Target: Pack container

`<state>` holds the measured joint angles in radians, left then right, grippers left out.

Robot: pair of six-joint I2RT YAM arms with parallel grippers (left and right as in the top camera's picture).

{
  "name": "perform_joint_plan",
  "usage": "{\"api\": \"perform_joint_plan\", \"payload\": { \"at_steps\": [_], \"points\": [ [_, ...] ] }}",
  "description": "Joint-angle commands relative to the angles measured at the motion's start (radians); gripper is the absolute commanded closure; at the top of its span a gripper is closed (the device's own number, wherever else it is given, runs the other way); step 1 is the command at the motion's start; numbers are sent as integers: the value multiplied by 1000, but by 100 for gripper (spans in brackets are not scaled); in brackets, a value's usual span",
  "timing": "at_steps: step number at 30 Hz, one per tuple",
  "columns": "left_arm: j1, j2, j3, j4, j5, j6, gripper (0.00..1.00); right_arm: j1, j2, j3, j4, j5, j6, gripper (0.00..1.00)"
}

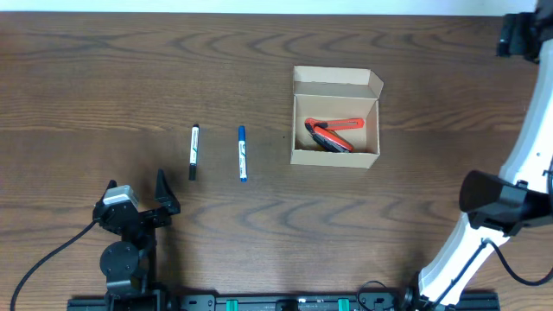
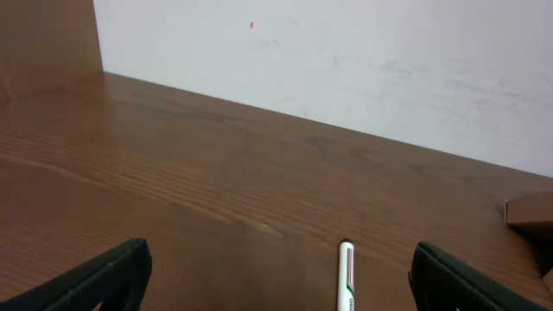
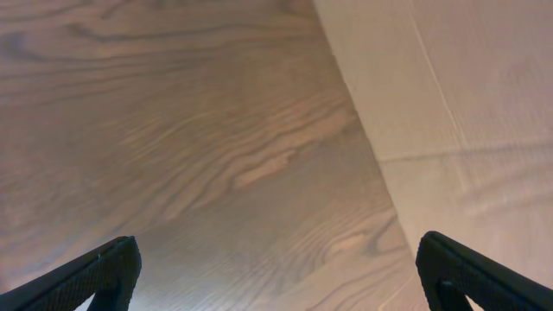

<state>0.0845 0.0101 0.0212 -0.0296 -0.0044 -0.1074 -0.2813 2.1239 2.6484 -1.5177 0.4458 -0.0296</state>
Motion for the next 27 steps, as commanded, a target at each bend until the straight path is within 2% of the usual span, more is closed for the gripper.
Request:
{"api": "perform_joint_plan", "payload": {
  "at_steps": [1, 6, 12, 15, 19, 23, 27],
  "points": [
    [7, -6, -16, -47, -2, 7, 5, -58, -27, -12, -2, 9, 128, 1],
    [7, -6, -16, -47, -2, 7, 5, -104, -27, -13, -50, -115, 153, 1],
    [6, -6, -16, -43, 3, -2, 5, -112, -27, -13, -66, -159, 153, 1],
    [7, -5, -15, -36, 54, -89, 5, -111, -27, -13, -65, -159, 153, 1],
    [7, -5, 34, -40, 202, -96, 5, -111, -27, -13, -66, -159, 153, 1],
    [6, 28, 183, -163, 265, -34, 5, -111, -27, -13, -65, -159, 153, 1],
    [6, 192, 417, -344, 264, 119, 5, -111, -27, -13, -65, -159, 153, 1]
  ]
}}
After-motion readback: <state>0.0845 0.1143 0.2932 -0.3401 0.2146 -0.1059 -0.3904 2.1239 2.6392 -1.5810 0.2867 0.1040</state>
